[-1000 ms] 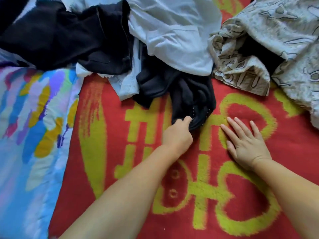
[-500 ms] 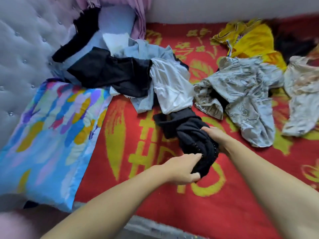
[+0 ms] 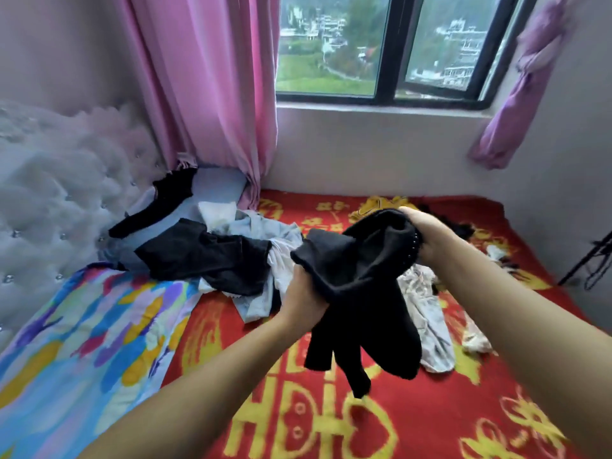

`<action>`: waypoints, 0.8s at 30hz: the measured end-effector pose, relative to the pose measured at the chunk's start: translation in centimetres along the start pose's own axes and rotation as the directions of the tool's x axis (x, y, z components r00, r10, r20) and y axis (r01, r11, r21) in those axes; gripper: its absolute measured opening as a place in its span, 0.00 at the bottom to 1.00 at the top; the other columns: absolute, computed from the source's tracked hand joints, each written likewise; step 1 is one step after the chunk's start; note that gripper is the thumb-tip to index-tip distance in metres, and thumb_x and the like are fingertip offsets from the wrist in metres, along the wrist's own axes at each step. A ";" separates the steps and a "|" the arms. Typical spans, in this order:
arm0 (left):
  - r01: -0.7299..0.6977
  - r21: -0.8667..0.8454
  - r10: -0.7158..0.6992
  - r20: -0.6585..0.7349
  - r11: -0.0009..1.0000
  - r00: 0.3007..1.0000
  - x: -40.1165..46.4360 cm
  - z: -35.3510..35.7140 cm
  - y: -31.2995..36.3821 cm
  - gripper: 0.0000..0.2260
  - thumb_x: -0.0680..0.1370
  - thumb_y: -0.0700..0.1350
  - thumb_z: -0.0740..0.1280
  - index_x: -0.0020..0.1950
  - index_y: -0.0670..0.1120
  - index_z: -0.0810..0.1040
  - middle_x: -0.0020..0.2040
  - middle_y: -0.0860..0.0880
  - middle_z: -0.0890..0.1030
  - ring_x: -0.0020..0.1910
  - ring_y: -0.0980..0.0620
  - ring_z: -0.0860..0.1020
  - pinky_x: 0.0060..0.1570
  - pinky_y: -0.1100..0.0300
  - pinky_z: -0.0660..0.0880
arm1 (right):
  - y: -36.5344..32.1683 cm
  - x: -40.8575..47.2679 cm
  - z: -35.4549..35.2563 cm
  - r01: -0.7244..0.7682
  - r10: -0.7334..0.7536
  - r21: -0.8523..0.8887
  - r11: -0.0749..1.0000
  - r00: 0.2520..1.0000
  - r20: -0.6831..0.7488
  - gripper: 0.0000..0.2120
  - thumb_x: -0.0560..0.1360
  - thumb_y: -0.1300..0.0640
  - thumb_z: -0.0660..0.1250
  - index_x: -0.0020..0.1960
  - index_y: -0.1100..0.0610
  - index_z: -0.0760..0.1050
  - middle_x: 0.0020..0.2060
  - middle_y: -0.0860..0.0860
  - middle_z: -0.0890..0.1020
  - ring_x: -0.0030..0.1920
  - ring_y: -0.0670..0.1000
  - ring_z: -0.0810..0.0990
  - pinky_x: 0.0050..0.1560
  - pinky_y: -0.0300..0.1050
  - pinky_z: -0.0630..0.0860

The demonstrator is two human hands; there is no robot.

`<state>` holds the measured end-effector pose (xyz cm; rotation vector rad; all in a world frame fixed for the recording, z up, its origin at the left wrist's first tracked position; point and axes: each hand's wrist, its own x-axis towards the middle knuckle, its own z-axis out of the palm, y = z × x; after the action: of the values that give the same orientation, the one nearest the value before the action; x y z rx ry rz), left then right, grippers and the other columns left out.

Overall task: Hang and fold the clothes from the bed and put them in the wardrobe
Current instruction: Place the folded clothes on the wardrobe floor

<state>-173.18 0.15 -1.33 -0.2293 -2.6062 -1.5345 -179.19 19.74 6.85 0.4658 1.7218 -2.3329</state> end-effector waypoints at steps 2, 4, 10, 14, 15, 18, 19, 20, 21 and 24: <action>-0.203 -0.054 0.189 -0.195 0.978 0.962 0.8 -0.7 0.9 0.29 0.73 0.33 0.68 0.71 0.50 0.63 0.59 0.49 0.71 0.58 0.65 0.71 0.57 0.72 0.65 | -1.8 -1.8 0.6 0.018 -0.019 0.044 0.999 1.000 0.023 0.17 0.82 0.60 0.49 0.38 0.60 0.69 0.21 0.53 0.76 0.21 0.48 0.76 0.23 0.37 0.74; -0.300 0.035 0.301 -0.164 0.953 0.939 1.8 -1.7 2.2 0.34 0.71 0.40 0.73 0.73 0.50 0.63 0.68 0.48 0.62 0.66 0.61 0.58 0.67 0.66 0.55 | -3.0 -3.3 1.2 0.040 -0.046 0.081 0.996 0.995 0.083 0.17 0.82 0.62 0.49 0.38 0.62 0.69 0.20 0.53 0.76 0.20 0.47 0.76 0.20 0.36 0.73; -0.251 -0.176 0.284 0.199 0.952 0.938 3.8 -2.7 4.2 0.09 0.75 0.35 0.65 0.42 0.48 0.70 0.30 0.55 0.70 0.28 0.60 0.65 0.31 0.62 0.64 | -4.6 -5.0 0.9 0.025 -0.031 0.166 0.986 0.999 0.037 0.15 0.81 0.63 0.49 0.38 0.62 0.69 0.21 0.53 0.76 0.20 0.47 0.76 0.23 0.37 0.75; -0.183 -0.341 0.230 0.101 0.922 0.968 4.7 -4.2 6.5 0.10 0.77 0.35 0.65 0.40 0.47 0.70 0.26 0.59 0.70 0.25 0.63 0.65 0.26 0.70 0.63 | -5.5 -5.6 -1.4 0.023 -0.001 0.194 0.981 0.993 -0.117 0.13 0.81 0.63 0.52 0.41 0.62 0.70 0.30 0.56 0.79 0.31 0.51 0.79 0.27 0.43 0.79; -0.204 -0.342 0.262 0.134 0.917 0.956 5.0 -4.6 7.7 0.10 0.78 0.35 0.65 0.40 0.47 0.70 0.25 0.59 0.70 0.24 0.63 0.65 0.25 0.71 0.62 | -5.6 -5.7 -1.8 0.050 -0.038 0.082 0.995 0.988 -0.152 0.10 0.81 0.63 0.54 0.43 0.61 0.70 0.35 0.56 0.78 0.35 0.51 0.78 0.33 0.45 0.81; -0.246 -0.322 0.342 0.283 0.914 0.896 5.5 -5.1 11.4 0.09 0.79 0.37 0.64 0.41 0.48 0.71 0.29 0.57 0.72 0.26 0.61 0.66 0.26 0.70 0.63 | -5.9 -6.2 -2.9 0.223 -0.289 -0.588 0.778 0.957 -0.019 0.16 0.79 0.58 0.64 0.66 0.55 0.68 0.56 0.48 0.72 0.57 0.50 0.76 0.52 0.46 0.76; -0.243 -0.303 0.338 0.315 0.921 0.887 5.7 -5.1 12.3 0.08 0.79 0.38 0.64 0.42 0.48 0.72 0.32 0.53 0.73 0.28 0.60 0.68 0.28 0.69 0.65 | -6.1 -6.4 -3.0 0.345 -0.339 -0.698 0.628 0.928 0.155 0.26 0.77 0.54 0.67 0.72 0.49 0.63 0.62 0.45 0.68 0.64 0.46 0.70 0.58 0.42 0.70; -0.236 -0.289 0.329 0.337 0.928 0.882 5.7 -5.0 13.1 0.06 0.80 0.39 0.64 0.44 0.47 0.72 0.35 0.51 0.74 0.30 0.59 0.70 0.30 0.68 0.67 | -6.1 -6.8 -2.6 0.440 -0.314 -0.735 0.516 0.895 0.316 0.30 0.75 0.51 0.70 0.73 0.44 0.61 0.65 0.42 0.66 0.68 0.43 0.66 0.61 0.38 0.65; -0.215 -0.291 0.314 0.359 0.932 0.879 5.7 -5.0 13.6 0.05 0.80 0.39 0.64 0.45 0.46 0.73 0.37 0.49 0.75 0.31 0.58 0.72 0.32 0.67 0.69 | -5.9 -7.3 -2.0 0.502 -0.250 -0.741 0.446 0.865 0.435 0.30 0.73 0.50 0.72 0.71 0.40 0.63 0.66 0.41 0.67 0.68 0.40 0.65 0.62 0.34 0.64; -0.120 -0.324 0.271 0.473 0.938 0.839 5.8 -5.1 14.4 0.04 0.79 0.38 0.64 0.46 0.45 0.74 0.37 0.49 0.77 0.32 0.57 0.74 0.32 0.68 0.71 | -4.6 -7.6 -0.6 0.544 -0.166 -0.726 0.421 0.833 0.528 0.18 0.75 0.59 0.70 0.63 0.49 0.72 0.60 0.51 0.79 0.57 0.42 0.76 0.60 0.37 0.73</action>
<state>-176.10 2.98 14.47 -1.0373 -2.5757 -1.9812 -173.62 21.52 13.53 -0.5858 2.6051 -1.2205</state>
